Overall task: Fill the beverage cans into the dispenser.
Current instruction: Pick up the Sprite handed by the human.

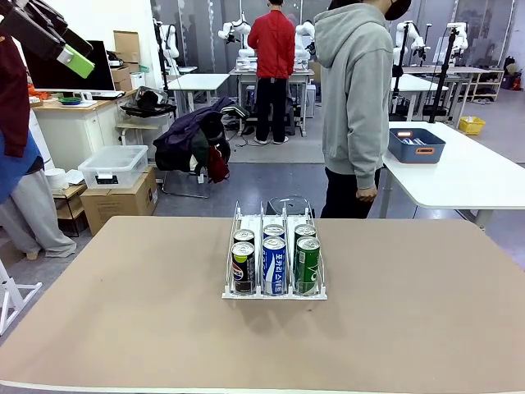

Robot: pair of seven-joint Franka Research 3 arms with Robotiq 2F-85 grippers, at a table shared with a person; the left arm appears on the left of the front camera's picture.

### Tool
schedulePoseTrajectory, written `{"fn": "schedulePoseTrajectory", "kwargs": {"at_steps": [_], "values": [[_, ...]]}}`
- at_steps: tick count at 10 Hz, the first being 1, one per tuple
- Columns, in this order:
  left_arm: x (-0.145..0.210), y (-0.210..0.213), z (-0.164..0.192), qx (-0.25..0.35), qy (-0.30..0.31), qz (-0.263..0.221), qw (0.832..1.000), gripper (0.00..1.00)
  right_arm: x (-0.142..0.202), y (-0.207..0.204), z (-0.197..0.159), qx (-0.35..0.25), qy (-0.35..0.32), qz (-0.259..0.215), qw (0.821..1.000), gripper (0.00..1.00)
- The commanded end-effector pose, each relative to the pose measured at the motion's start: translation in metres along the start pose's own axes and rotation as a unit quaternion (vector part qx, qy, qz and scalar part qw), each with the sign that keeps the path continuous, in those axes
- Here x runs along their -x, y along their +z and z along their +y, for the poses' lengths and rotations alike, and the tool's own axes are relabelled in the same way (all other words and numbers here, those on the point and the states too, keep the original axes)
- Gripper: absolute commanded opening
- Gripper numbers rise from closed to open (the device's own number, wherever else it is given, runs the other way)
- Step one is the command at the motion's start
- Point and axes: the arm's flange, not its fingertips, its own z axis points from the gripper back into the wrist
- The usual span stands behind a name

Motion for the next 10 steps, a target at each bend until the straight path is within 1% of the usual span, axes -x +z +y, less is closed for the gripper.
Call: {"fn": "schedulePoseTrajectory", "kwargs": {"at_steps": [1, 10], "values": [[-0.0001, 0.0005, -0.0004, -0.001, 0.0, 0.0, 1.0, 1.0, 0.0, -0.0007, 0.0001, 0.0, 0.001, 0.002, 1.0, 1.0], [-0.0001, 0.0005, -0.0004, -0.001, 0.0, 0.0, 1.0, 1.0, 0.0, -0.0007, 0.0001, 0.0, 0.001, 0.002, 1.0, 1.0]]}}
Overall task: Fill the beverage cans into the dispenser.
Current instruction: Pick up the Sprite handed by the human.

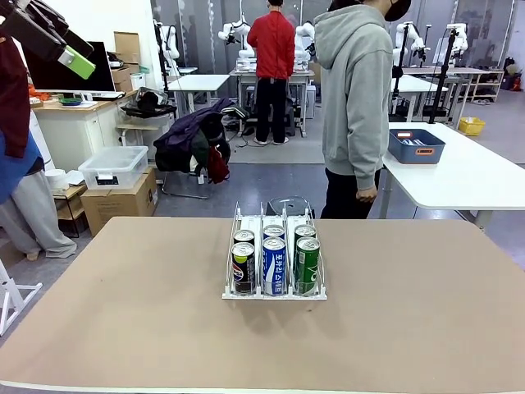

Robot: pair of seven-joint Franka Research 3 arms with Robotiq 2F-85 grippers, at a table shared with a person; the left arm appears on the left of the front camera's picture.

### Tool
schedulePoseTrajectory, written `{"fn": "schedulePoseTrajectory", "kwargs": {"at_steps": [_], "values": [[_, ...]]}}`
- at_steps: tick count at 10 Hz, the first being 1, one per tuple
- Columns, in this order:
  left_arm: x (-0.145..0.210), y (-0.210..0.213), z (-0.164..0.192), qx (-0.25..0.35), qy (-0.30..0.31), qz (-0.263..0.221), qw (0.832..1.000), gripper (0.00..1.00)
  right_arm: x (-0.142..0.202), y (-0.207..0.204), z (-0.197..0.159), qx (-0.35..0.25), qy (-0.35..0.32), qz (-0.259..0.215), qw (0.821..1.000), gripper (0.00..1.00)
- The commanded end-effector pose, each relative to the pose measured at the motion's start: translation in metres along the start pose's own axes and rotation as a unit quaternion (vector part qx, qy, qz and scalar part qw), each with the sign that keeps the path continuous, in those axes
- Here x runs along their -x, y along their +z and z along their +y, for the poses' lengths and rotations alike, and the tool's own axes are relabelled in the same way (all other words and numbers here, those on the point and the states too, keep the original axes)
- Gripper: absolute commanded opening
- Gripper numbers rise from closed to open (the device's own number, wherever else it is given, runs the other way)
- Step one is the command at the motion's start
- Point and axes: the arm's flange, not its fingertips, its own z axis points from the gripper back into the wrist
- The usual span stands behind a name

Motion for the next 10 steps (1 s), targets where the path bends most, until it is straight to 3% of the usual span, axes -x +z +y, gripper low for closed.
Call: {"fn": "schedulePoseTrajectory", "kwargs": {"at_steps": [1, 10], "values": [[-0.0001, 0.0003, -0.0004, 0.0, 0.0, 0.0, 1.0, 1.0, 0.0001, -0.0007, 0.0001, 0.0, 0.001, 0.002, 1.0, 1.0], [-0.0001, 0.0003, -0.0004, 0.0, 0.0, 0.0, 1.0, 1.0, 0.0001, -0.0007, 0.0001, 0.0, 0.001, 0.002, 1.0, 1.0]]}}
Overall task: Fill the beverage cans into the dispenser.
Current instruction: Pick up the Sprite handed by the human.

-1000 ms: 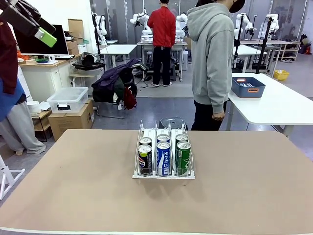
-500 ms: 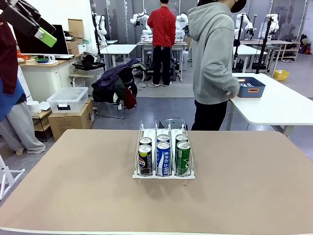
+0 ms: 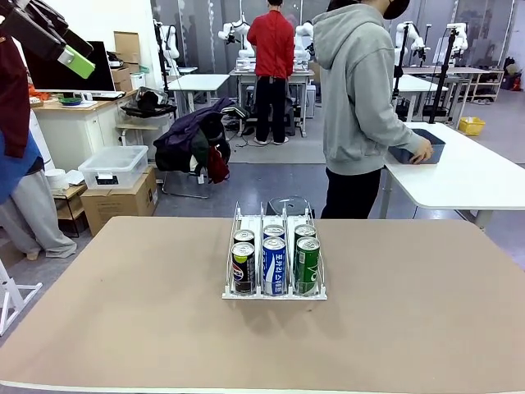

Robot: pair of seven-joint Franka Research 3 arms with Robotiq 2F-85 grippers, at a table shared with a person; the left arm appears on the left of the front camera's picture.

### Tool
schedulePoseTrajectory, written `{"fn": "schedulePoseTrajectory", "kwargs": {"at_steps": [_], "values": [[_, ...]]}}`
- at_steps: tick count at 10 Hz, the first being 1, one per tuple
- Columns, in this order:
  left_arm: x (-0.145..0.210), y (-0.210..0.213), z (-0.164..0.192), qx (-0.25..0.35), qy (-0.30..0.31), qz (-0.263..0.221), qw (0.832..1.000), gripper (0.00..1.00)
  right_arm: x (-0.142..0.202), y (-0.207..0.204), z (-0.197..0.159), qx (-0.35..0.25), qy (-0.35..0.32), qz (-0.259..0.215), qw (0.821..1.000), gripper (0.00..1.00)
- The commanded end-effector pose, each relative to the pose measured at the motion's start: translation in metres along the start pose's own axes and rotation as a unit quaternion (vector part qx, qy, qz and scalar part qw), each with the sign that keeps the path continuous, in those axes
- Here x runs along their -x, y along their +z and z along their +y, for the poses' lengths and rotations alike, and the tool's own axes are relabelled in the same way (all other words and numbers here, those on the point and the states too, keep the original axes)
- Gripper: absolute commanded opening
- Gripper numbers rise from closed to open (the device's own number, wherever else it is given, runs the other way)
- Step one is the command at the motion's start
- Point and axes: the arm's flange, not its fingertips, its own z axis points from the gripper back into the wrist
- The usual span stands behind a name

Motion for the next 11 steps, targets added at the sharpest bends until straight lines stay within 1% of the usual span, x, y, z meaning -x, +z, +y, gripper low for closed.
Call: {"fn": "schedulePoseTrajectory", "kwargs": {"at_steps": [1, 11], "values": [[-0.0001, 0.0003, -0.0004, 0.0, 0.0, 0.0, 1.0, 1.0, 0.0001, -0.0007, 0.0001, 0.0, 0.001, 0.002, 1.0, 1.0], [-0.0001, 0.0003, -0.0004, 0.0, 0.0, 0.0, 1.0, 1.0, 0.0001, -0.0007, 0.0001, 0.0, 0.001, 0.002, 1.0, 1.0]]}}
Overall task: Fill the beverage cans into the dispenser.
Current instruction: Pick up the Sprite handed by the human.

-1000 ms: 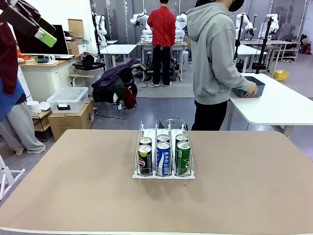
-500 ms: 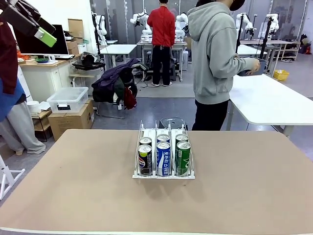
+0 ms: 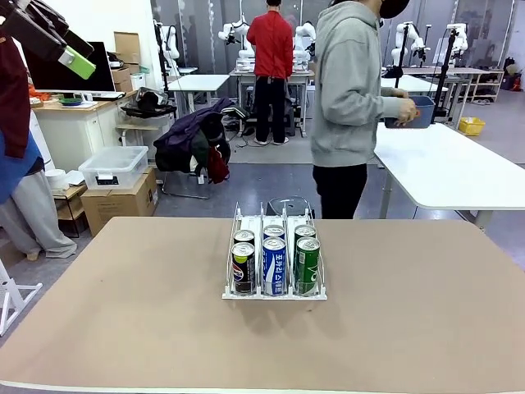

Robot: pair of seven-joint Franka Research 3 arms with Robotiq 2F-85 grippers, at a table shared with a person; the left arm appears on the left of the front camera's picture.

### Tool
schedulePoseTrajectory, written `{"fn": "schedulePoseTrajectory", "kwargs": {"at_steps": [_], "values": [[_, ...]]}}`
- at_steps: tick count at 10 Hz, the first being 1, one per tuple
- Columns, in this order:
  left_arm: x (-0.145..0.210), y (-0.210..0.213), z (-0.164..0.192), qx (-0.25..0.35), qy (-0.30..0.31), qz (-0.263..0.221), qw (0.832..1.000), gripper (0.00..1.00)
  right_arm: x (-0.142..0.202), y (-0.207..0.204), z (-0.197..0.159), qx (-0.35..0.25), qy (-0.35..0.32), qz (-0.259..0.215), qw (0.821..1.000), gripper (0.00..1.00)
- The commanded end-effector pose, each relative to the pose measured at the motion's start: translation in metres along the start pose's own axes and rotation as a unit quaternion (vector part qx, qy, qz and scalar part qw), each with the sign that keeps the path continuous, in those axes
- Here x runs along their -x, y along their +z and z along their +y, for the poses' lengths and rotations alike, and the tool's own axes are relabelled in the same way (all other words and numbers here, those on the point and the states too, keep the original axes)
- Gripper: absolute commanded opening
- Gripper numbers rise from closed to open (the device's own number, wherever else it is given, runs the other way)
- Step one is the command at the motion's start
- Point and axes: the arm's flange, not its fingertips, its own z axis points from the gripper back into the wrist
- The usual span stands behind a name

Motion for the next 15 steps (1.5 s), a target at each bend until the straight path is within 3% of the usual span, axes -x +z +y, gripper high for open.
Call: {"fn": "schedulePoseTrajectory", "kwargs": {"at_steps": [1, 15], "values": [[-0.0001, 0.0003, -0.0004, 0.0, 0.0, 0.0, 1.0, 1.0, 0.0001, -0.0007, 0.0001, 0.0, 0.001, 0.002, 1.0, 1.0], [-0.0001, 0.0003, -0.0004, 0.0, 0.0, 0.0, 1.0, 1.0, 0.0001, -0.0007, 0.0001, 0.0, 0.001, 0.002, 1.0, 1.0]]}}
